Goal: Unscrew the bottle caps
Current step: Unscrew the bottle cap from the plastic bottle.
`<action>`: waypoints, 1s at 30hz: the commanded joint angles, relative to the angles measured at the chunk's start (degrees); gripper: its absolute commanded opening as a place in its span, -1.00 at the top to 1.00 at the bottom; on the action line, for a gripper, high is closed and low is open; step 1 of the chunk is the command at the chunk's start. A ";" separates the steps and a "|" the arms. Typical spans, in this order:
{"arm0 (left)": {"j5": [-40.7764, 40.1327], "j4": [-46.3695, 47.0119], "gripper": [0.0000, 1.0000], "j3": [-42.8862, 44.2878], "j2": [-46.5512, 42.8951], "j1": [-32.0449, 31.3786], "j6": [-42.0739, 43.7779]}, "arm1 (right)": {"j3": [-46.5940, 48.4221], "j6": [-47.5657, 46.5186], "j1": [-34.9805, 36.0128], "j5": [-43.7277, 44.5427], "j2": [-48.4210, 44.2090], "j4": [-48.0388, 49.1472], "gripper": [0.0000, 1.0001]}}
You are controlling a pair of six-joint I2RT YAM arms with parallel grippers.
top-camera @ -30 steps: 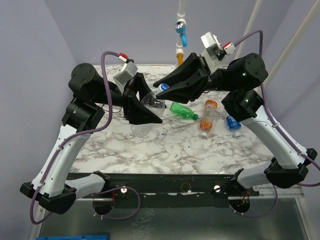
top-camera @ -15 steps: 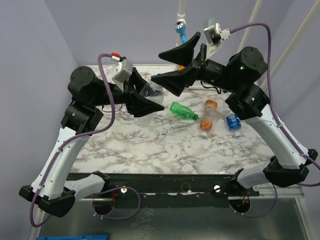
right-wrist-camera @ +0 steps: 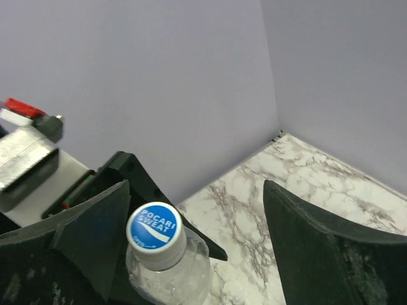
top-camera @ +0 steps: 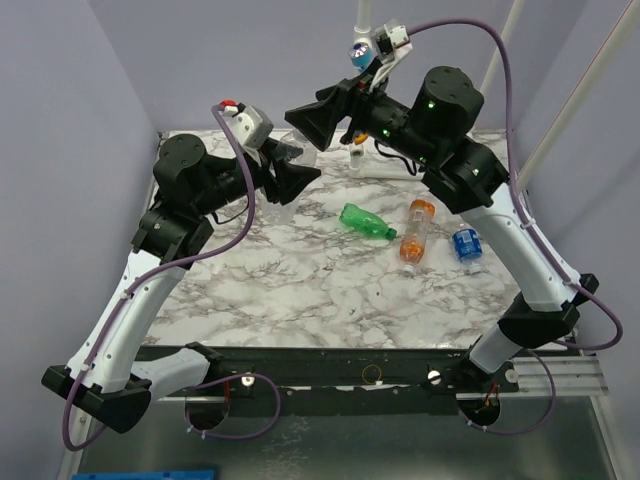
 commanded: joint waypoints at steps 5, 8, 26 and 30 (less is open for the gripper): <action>-4.33 -0.28 1.00 0.28 -0.16 -0.25 1.54 | -0.01 1.65 0.35 1.01 1.00 -0.99 -0.45; -4.18 -0.27 1.00 0.27 -0.17 -0.25 1.51 | -0.68 2.02 0.39 0.66 0.80 -0.40 -0.09; 41.32 3.00 1.00 4.67 -0.24 -1.06 -13.76 | -13.87 -1.59 0.18 -38.76 -13.35 17.32 0.99; 44.58 2.99 1.00 3.26 -0.88 -1.04 -14.58 | -13.14 -2.88 0.17 -43.08 -15.52 17.52 0.99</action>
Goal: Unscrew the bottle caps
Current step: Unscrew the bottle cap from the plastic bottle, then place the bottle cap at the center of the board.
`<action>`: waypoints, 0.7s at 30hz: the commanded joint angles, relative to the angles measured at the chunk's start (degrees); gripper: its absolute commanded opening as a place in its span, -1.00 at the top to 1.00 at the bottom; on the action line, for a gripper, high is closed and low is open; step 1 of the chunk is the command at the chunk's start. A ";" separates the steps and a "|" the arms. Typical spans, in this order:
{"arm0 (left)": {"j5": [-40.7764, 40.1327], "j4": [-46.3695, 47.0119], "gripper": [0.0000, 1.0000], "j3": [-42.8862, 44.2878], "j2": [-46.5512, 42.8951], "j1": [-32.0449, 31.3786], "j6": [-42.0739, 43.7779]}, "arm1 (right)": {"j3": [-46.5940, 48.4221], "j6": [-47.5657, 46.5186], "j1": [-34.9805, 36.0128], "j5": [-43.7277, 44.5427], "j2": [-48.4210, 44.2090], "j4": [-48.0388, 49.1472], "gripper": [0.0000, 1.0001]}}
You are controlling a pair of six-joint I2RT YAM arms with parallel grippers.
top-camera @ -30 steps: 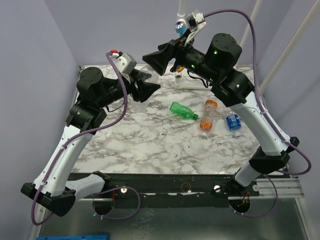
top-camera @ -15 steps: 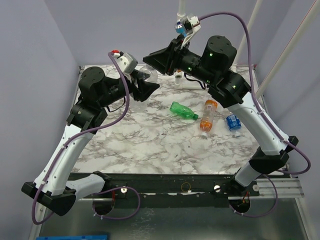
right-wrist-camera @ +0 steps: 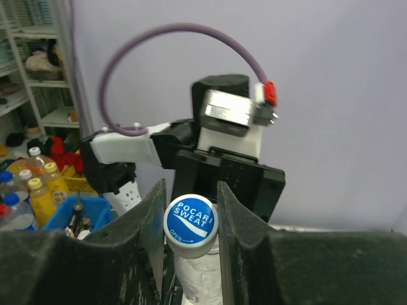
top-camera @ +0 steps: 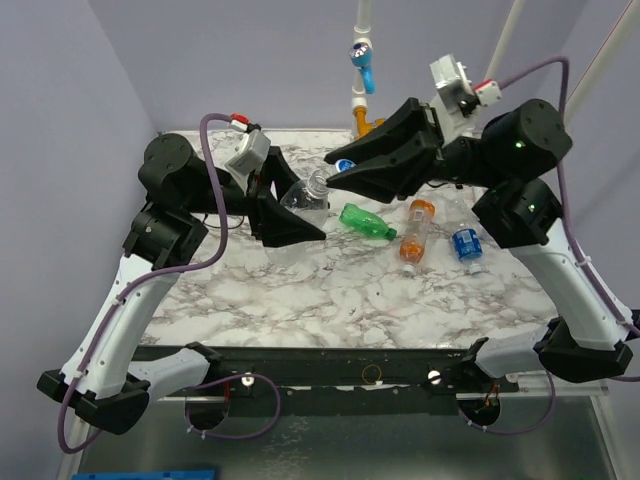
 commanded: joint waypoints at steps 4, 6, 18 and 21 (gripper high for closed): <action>9.69 0.75 1.00 -1.70 -1.67 0.26 -1.85 | 2.02 -2.83 0.06 -10.98 -2.36 0.65 0.99; 6.24 0.32 1.00 -2.87 -2.62 0.32 1.27 | -0.23 -5.41 0.06 -6.14 -3.87 -2.75 0.99; -31.21 -3.95 1.00 -19.25 -11.03 0.41 25.20 | -45.07 -8.20 0.06 32.04 -12.44 0.38 0.99; -28.83 -3.73 1.00 -21.73 -12.10 0.41 24.10 | -55.36 -6.98 0.13 35.12 -10.43 9.00 0.99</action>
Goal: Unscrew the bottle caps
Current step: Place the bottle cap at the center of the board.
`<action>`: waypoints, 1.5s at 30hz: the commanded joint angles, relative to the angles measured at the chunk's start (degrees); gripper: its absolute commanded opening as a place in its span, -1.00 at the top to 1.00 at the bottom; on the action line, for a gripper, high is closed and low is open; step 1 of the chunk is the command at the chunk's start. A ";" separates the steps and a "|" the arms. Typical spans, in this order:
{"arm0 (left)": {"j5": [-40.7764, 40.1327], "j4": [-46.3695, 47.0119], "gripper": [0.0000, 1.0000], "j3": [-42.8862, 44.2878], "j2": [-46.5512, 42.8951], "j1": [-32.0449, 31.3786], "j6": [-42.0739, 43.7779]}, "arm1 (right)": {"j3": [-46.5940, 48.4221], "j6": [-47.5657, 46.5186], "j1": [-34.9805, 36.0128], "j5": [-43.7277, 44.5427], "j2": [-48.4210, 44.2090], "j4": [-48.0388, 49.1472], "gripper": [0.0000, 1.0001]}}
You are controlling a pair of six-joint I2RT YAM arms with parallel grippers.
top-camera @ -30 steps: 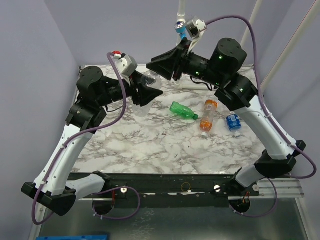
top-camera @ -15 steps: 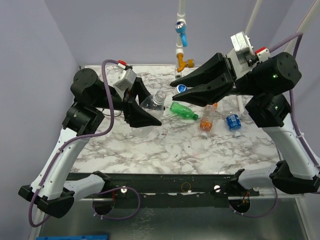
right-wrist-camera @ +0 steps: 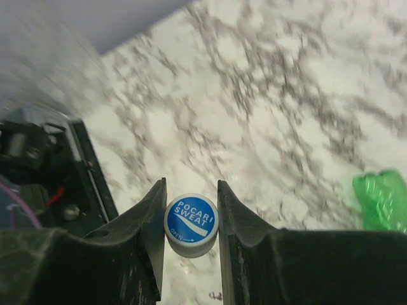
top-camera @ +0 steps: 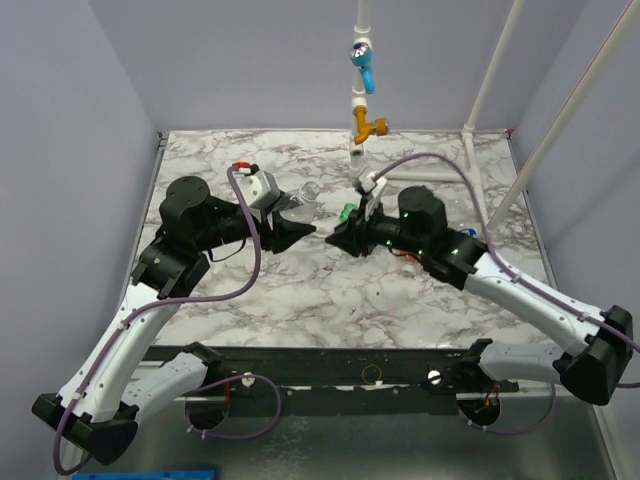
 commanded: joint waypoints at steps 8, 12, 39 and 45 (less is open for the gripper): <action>-6.56 0.64 1.00 -7.89 -3.60 0.32 1.77 | -23.62 3.73 0.86 16.86 11.70 31.50 0.99; -7.50 1.54 1.00 -10.50 -5.23 0.32 0.39 | -26.29 4.32 2.70 20.31 18.61 37.07 0.92; -7.13 5.57 1.00 -12.29 -6.85 0.28 -3.51 | -24.37 4.75 5.48 23.77 4.87 27.57 -0.67; -3.79 5.61 1.00 -12.52 -6.85 0.32 -1.72 | -2.35 4.47 5.03 8.56 -1.90 14.03 -0.84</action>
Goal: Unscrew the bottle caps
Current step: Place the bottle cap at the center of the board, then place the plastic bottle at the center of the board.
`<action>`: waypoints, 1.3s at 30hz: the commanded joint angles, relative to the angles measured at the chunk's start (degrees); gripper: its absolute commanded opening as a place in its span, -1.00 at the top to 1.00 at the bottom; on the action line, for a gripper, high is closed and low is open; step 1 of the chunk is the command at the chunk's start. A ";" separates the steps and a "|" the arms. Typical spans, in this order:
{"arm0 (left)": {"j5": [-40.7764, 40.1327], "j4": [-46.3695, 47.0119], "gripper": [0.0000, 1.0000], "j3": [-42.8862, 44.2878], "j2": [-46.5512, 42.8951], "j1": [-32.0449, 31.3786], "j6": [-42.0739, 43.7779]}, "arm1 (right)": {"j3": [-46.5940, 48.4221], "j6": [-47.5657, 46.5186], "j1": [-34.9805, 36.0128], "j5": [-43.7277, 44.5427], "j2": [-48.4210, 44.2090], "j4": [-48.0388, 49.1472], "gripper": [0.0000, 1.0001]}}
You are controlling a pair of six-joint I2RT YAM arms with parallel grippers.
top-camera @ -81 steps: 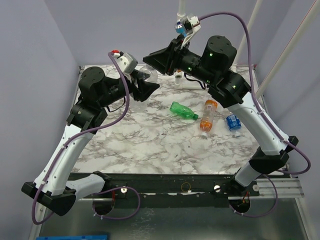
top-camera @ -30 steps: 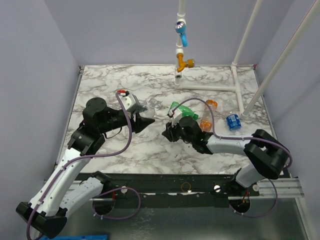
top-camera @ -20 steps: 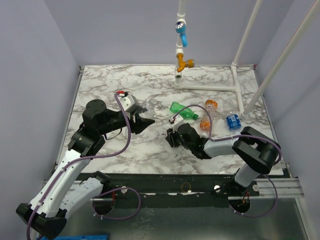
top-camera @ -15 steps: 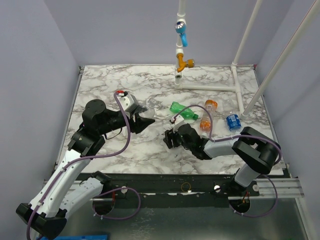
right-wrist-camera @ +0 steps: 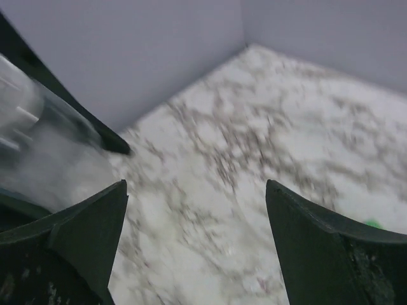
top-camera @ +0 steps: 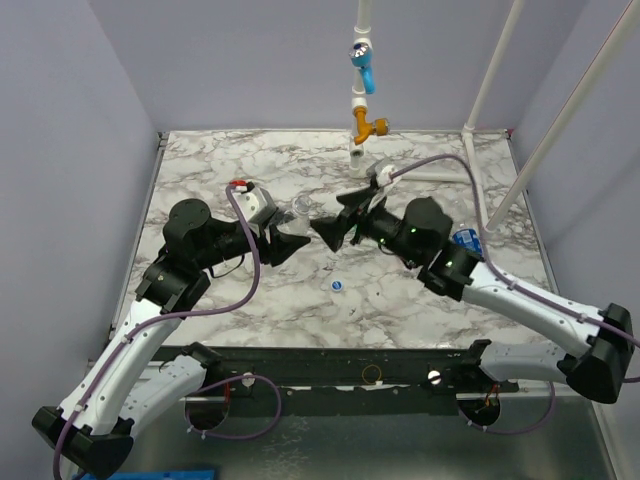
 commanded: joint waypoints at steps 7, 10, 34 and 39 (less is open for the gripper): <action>8.48 1.77 1.00 1.20 -0.07 0.03 0.83 | 24.14 3.82 -0.44 -21.34 -0.97 -7.23 -0.92; 8.79 1.86 1.00 1.90 0.36 0.03 0.50 | 24.83 4.81 -0.44 -23.88 0.86 -5.71 -0.98; 2.83 4.32 -0.98 2.95 1.74 0.09 -5.96 | 24.94 -0.41 -0.42 -17.59 6.29 -8.40 0.79; -6.58 -2.79 -0.98 2.93 -0.70 0.10 -2.66 | 29.18 -8.29 -0.82 -11.72 10.93 -12.53 0.89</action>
